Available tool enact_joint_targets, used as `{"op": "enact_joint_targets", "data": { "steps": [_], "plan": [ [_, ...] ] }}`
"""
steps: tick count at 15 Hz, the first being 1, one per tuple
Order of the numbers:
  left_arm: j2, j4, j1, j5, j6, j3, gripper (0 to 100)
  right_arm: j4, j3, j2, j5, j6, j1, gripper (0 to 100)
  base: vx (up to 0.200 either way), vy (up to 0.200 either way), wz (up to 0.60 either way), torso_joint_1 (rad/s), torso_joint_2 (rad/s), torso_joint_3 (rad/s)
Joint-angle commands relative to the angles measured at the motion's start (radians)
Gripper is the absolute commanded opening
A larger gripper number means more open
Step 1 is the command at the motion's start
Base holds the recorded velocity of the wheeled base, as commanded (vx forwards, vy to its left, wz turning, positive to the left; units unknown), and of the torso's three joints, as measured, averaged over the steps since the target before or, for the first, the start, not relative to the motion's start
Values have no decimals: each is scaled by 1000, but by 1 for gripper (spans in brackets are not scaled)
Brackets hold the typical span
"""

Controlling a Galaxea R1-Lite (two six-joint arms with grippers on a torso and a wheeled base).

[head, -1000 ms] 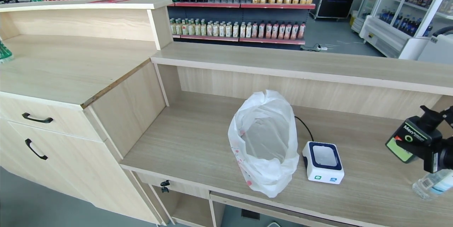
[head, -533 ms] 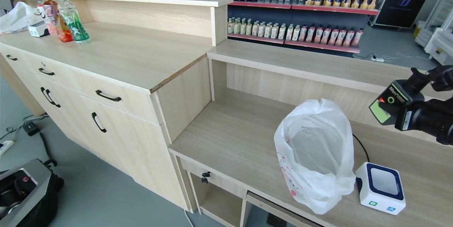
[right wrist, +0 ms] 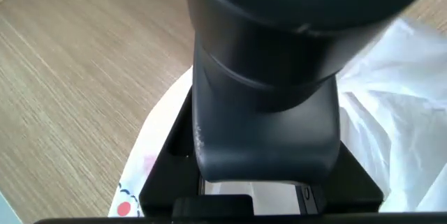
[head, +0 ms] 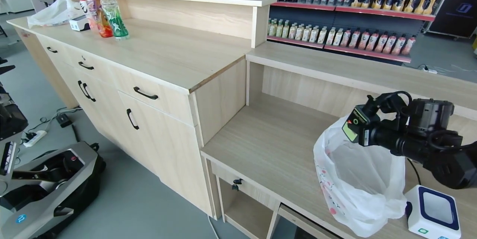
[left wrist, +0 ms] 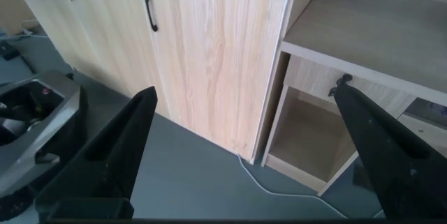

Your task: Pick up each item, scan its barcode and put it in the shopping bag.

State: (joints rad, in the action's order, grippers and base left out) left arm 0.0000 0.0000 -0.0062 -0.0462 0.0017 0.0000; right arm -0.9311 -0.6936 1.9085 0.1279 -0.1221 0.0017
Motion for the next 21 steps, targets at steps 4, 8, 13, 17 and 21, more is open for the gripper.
{"op": "enact_joint_targets", "data": {
  "steps": [4,8,13,17,21],
  "plan": [
    [2,0,0,0,0,0,100,-37,0,145,-1,-1,-52,0,0,0,0,0,0,0],
    [2,0,0,0,0,0,100,-40,42,175,-2,-2,-71,0,0,0,0,0,0,0],
    [2,0,0,0,0,0,100,-63,26,241,-2,-4,-71,0,0,0,0,0,0,0],
    [2,0,0,0,0,0,100,-112,-15,300,-1,-4,-62,0,0,0,0,0,0,0],
    [2,0,0,0,0,0,100,-166,-58,380,-1,-11,-60,0,0,0,0,0,0,0]
  ]
}}
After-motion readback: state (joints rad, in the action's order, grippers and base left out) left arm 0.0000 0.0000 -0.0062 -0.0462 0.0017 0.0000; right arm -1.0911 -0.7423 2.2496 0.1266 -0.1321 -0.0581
